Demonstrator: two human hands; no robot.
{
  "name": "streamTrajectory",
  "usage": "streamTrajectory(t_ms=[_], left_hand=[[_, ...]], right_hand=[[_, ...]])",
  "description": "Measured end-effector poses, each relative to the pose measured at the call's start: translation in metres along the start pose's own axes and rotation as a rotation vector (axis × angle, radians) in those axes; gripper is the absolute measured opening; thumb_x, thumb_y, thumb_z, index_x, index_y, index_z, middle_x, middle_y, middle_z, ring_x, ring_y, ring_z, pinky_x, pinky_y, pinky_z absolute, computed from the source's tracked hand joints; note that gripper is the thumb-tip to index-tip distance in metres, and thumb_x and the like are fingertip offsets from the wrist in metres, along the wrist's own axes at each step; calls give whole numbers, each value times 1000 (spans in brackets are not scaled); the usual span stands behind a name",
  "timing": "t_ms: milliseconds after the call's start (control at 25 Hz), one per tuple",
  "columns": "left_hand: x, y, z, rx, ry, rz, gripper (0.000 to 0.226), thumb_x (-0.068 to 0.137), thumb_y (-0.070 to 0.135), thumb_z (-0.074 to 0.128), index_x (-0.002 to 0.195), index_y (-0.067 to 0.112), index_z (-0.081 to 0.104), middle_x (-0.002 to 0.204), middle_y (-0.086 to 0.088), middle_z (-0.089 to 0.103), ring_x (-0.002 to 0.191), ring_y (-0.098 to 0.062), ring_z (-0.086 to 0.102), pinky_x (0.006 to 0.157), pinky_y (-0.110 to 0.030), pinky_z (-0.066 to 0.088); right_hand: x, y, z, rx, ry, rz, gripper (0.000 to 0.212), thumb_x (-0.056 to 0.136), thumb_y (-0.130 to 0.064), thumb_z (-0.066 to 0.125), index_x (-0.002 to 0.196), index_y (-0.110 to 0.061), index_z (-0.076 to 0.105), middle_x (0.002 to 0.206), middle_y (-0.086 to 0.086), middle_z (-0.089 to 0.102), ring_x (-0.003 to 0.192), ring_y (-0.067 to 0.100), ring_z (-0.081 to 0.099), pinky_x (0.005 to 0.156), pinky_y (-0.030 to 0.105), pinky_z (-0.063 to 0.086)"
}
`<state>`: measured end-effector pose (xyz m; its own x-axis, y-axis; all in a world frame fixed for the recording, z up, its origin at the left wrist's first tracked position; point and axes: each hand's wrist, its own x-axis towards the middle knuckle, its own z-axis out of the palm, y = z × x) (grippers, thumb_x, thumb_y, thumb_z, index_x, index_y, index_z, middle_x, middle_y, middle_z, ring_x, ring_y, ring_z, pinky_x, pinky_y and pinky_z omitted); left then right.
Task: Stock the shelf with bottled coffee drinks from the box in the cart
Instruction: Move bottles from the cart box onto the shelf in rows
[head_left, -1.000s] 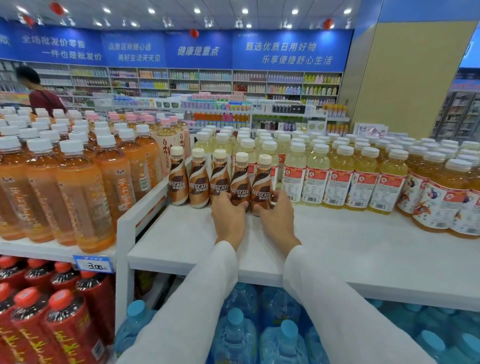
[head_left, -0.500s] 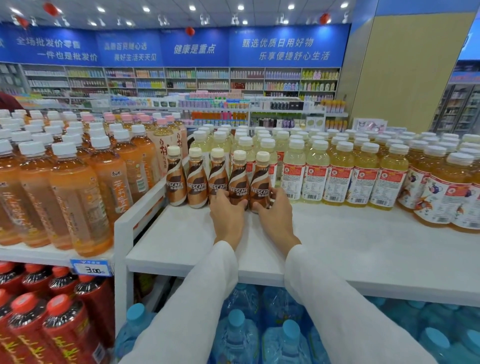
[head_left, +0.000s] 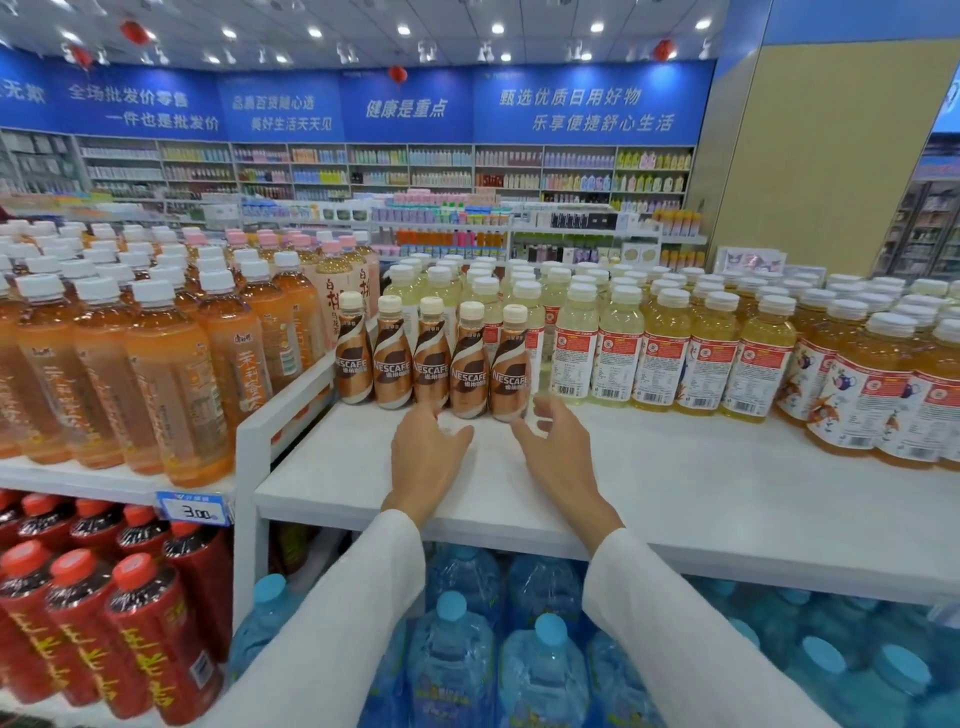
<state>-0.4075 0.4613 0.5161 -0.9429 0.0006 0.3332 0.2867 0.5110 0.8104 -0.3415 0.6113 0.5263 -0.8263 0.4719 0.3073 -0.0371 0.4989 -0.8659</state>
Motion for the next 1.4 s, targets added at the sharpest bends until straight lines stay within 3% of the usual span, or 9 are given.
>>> streamTrajectory(t_ms=[200,320,400,520,760,880,1000,1120,1400], left_hand=[[-51,-14,-40,11,52,-30,43,96,42,66,133,20,61,133,0,65,122,-21,57,109,-42,46],[-104,-29,-71,-89,115,-10,33,96,38,69,126,24,66,125,9,67,113,-10,60,98,-27,49],[-144,-40,-93,-134,173,-17,27,94,36,71,120,29,68,118,17,69,108,2,62,88,-9,46],[-207,-64,-124,-155,240,-114,25,92,47,69,116,40,70,116,27,69,111,8,61,91,-13,47],[-310,-128,-180,-197,456,-374,16,89,42,70,104,47,72,106,27,73,100,-2,71,89,-30,55],[-357,-164,-208,-166,547,-498,17,90,36,72,106,41,72,105,23,75,99,-5,71,88,-25,57],[-403,-198,-236,-153,594,-617,22,94,20,73,107,37,73,104,26,74,96,1,70,85,-17,55],[-450,-230,-262,-174,683,-763,22,94,13,73,106,31,74,101,21,76,93,1,71,83,-13,53],[-536,-317,-300,-165,799,-1123,18,97,26,70,114,33,70,108,21,72,101,7,65,87,-15,51]], right_hand=[[-60,-4,-22,-21,-74,-60,40,100,-36,60,138,-23,56,138,-7,59,123,11,55,109,34,44],[-106,-4,-23,39,-130,-117,37,100,-41,59,136,-32,57,135,-20,57,123,-2,52,111,31,42],[-139,-3,-17,106,-173,-135,35,98,-49,59,132,-44,56,131,-35,54,122,-14,46,106,23,42],[-186,-5,8,202,-296,-119,29,93,-57,60,121,-60,54,125,-47,51,118,-21,45,95,14,40],[-268,7,85,230,-577,-66,28,93,-31,71,117,-43,65,124,-24,64,117,-1,58,91,8,41],[-308,10,123,198,-709,-23,27,92,-23,73,117,-34,67,123,-13,66,113,4,61,89,13,42],[-346,11,160,145,-868,34,24,95,-29,69,116,-39,63,122,-16,64,106,-8,58,89,14,43],[-387,14,202,59,-1023,61,27,95,-31,69,122,-34,63,124,-14,63,114,3,58,98,25,43],[-466,18,284,-188,-1305,61,33,96,-31,69,128,-27,62,127,-7,65,120,15,60,105,41,47]])
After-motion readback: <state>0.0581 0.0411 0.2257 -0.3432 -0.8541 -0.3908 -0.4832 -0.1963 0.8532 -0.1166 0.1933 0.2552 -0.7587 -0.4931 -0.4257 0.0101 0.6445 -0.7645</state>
